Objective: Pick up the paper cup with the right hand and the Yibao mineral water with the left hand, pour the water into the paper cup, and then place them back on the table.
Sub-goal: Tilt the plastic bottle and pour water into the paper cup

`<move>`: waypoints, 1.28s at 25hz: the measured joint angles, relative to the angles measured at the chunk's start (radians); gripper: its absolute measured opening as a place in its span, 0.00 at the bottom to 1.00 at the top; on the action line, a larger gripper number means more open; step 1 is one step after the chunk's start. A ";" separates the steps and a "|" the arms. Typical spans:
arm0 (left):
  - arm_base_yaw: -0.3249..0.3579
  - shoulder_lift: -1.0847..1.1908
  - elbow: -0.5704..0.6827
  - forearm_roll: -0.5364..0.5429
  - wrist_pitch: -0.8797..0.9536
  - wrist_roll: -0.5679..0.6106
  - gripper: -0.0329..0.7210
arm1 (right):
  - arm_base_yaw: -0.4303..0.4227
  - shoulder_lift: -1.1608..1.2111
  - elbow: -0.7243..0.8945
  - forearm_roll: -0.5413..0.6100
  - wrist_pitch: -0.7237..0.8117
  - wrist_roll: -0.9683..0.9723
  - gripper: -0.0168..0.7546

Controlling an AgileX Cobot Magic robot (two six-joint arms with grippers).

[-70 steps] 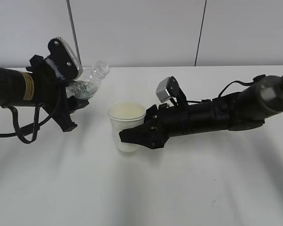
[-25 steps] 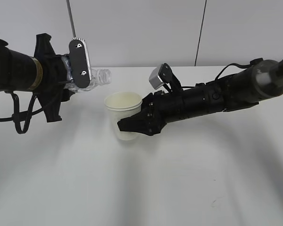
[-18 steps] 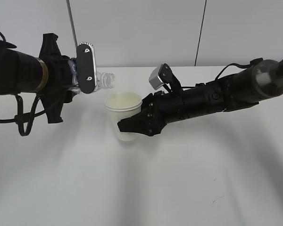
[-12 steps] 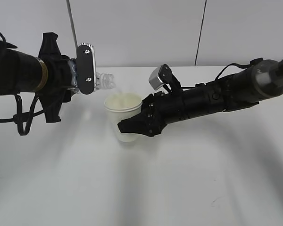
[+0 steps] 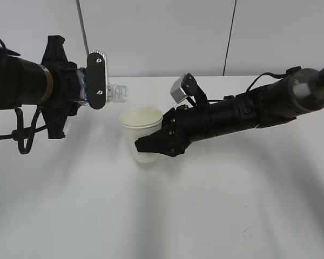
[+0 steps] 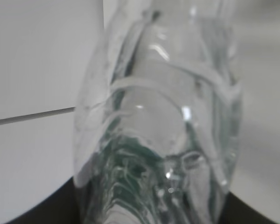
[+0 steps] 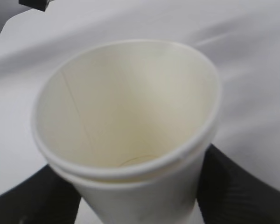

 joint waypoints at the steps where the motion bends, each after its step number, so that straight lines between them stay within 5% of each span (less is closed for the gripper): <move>1: 0.000 0.000 0.000 0.003 0.000 0.000 0.47 | 0.000 0.000 0.000 0.000 0.000 0.000 0.71; 32: -0.022 0.004 0.000 0.076 0.046 0.000 0.46 | 0.000 0.000 0.000 -0.015 0.000 0.008 0.71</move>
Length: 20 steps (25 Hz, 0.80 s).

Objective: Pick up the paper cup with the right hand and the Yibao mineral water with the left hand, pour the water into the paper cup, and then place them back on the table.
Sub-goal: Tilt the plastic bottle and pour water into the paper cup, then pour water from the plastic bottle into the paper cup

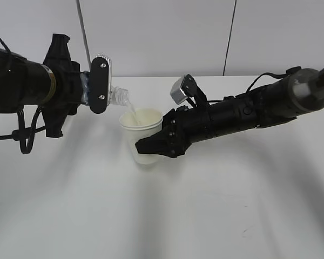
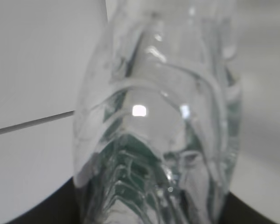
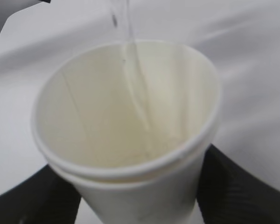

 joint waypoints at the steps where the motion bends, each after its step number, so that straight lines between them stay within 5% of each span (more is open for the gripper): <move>1: 0.000 0.000 0.000 0.001 0.000 0.000 0.46 | 0.000 0.000 0.000 0.000 0.000 0.000 0.71; 20: 0.000 0.001 0.000 0.023 0.016 0.000 0.46 | 0.000 0.000 0.000 -0.002 0.001 0.000 0.71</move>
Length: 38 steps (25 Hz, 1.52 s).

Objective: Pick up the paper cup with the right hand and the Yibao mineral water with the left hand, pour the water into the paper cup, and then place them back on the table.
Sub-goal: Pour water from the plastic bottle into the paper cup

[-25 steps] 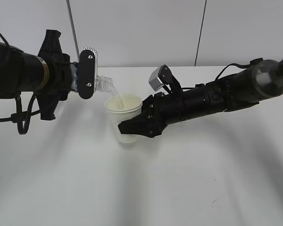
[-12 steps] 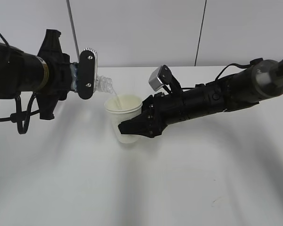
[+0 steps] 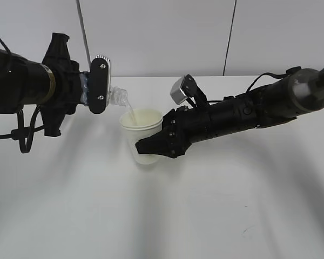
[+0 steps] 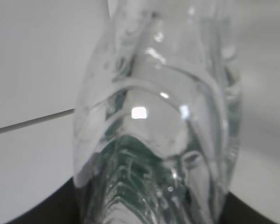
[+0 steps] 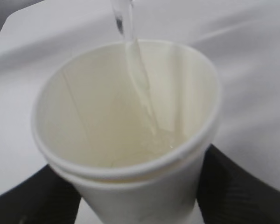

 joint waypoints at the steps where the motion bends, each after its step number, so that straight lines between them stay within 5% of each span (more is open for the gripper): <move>1: 0.000 0.000 0.000 0.003 0.001 0.000 0.46 | 0.000 0.000 0.000 0.000 0.000 0.000 0.71; 38: 0.000 0.000 0.000 0.036 0.005 0.000 0.46 | 0.000 0.000 0.000 -0.004 0.007 0.000 0.71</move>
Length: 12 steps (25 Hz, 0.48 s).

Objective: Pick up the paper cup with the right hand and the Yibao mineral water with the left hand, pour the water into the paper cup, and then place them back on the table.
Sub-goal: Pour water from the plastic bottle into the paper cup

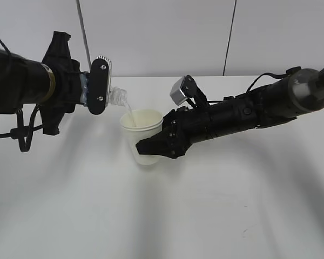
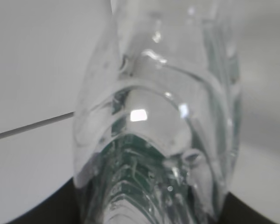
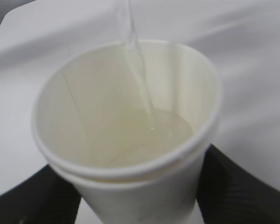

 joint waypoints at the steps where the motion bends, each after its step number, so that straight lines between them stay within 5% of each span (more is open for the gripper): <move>1: 0.000 0.000 0.000 0.002 0.000 0.000 0.46 | 0.000 0.000 0.000 0.000 0.000 0.000 0.71; 12: 0.000 0.000 0.000 0.003 0.000 0.000 0.46 | 0.000 0.000 0.000 0.000 0.000 0.000 0.71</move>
